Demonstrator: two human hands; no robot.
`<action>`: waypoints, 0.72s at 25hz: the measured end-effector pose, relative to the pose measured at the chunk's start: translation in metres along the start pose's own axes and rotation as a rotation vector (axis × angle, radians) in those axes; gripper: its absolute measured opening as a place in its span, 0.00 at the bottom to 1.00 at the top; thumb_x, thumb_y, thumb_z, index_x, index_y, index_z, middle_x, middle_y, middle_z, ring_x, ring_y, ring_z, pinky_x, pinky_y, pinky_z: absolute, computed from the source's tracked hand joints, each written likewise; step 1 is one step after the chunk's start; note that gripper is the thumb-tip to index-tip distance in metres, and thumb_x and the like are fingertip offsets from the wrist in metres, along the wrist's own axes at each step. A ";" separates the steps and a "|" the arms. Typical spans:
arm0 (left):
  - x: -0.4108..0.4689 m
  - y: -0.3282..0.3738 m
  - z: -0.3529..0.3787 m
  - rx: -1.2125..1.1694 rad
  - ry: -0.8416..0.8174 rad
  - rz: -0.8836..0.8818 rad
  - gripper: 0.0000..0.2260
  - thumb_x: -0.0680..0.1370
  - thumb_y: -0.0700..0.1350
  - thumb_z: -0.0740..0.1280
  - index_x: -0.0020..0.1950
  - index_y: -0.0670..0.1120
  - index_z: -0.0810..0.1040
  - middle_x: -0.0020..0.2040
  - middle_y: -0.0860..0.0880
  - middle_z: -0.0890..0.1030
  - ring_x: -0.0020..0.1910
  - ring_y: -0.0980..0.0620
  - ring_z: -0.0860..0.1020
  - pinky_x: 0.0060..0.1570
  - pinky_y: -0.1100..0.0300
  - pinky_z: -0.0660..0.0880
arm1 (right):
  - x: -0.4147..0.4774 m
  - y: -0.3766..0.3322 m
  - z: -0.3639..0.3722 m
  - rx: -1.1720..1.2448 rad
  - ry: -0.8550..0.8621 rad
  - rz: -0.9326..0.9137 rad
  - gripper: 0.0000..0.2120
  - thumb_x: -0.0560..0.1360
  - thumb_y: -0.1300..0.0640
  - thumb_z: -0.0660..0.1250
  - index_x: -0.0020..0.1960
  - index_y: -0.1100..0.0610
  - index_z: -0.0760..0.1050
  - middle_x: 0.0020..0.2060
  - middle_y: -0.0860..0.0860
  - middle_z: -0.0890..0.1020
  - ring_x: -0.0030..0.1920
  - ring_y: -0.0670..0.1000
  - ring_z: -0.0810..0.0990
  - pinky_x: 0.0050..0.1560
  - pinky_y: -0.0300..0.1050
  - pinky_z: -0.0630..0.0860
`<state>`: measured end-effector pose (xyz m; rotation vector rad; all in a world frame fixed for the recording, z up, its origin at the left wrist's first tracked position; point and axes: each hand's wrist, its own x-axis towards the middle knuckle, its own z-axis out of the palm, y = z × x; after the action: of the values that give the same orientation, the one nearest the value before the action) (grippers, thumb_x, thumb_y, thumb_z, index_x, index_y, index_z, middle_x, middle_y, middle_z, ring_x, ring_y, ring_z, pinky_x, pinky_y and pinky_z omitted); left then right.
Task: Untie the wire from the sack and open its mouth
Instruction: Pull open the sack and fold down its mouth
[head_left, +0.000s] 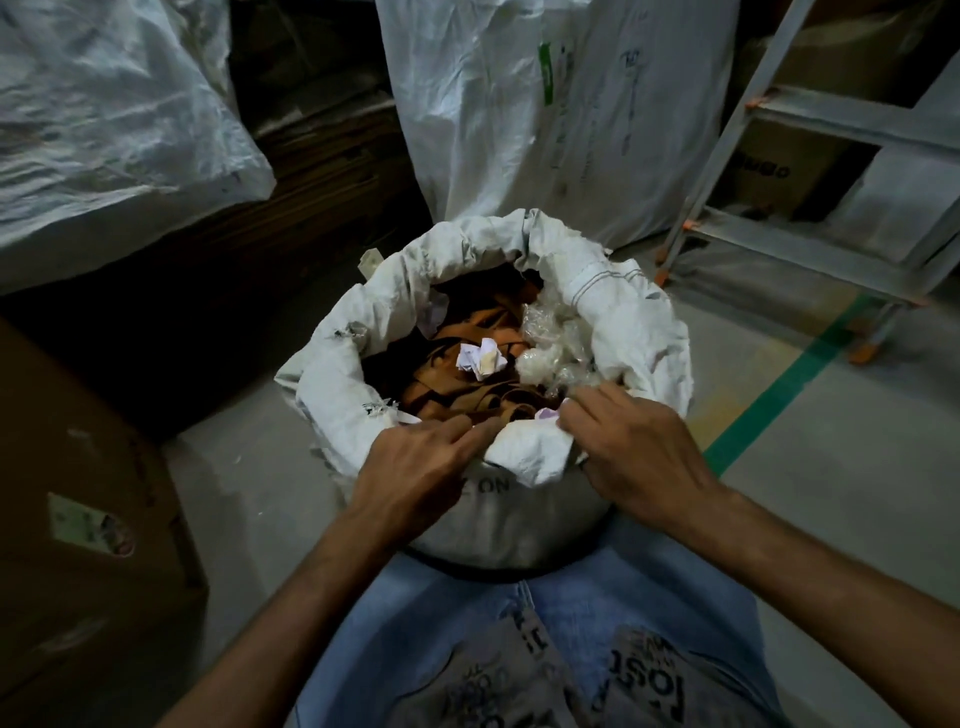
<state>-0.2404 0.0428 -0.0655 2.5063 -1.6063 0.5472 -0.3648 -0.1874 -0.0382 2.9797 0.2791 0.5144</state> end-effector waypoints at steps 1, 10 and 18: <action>-0.009 0.001 0.011 0.036 0.014 0.026 0.28 0.67 0.37 0.73 0.67 0.49 0.81 0.41 0.49 0.81 0.32 0.45 0.79 0.23 0.57 0.66 | 0.005 -0.001 -0.005 0.059 -0.235 -0.022 0.17 0.70 0.53 0.75 0.55 0.53 0.73 0.49 0.49 0.76 0.47 0.52 0.75 0.36 0.47 0.73; -0.028 -0.031 -0.016 -0.686 -0.462 -0.374 0.25 0.70 0.61 0.68 0.67 0.60 0.76 0.59 0.61 0.79 0.53 0.61 0.78 0.55 0.57 0.78 | 0.073 -0.029 0.028 0.521 -0.862 -0.005 0.32 0.68 0.36 0.75 0.67 0.46 0.72 0.56 0.45 0.81 0.56 0.51 0.80 0.54 0.52 0.79; -0.026 -0.054 0.026 -0.458 -0.268 -1.284 0.46 0.72 0.65 0.73 0.74 0.36 0.58 0.72 0.35 0.62 0.72 0.33 0.63 0.70 0.43 0.65 | 0.023 -0.090 0.055 0.073 -0.165 -0.104 0.15 0.65 0.65 0.75 0.44 0.54 0.72 0.36 0.52 0.76 0.33 0.55 0.75 0.28 0.47 0.62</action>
<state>-0.1953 0.0814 -0.0942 2.5969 0.0992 -0.2955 -0.3390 -0.0992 -0.0943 3.0341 0.4431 0.2509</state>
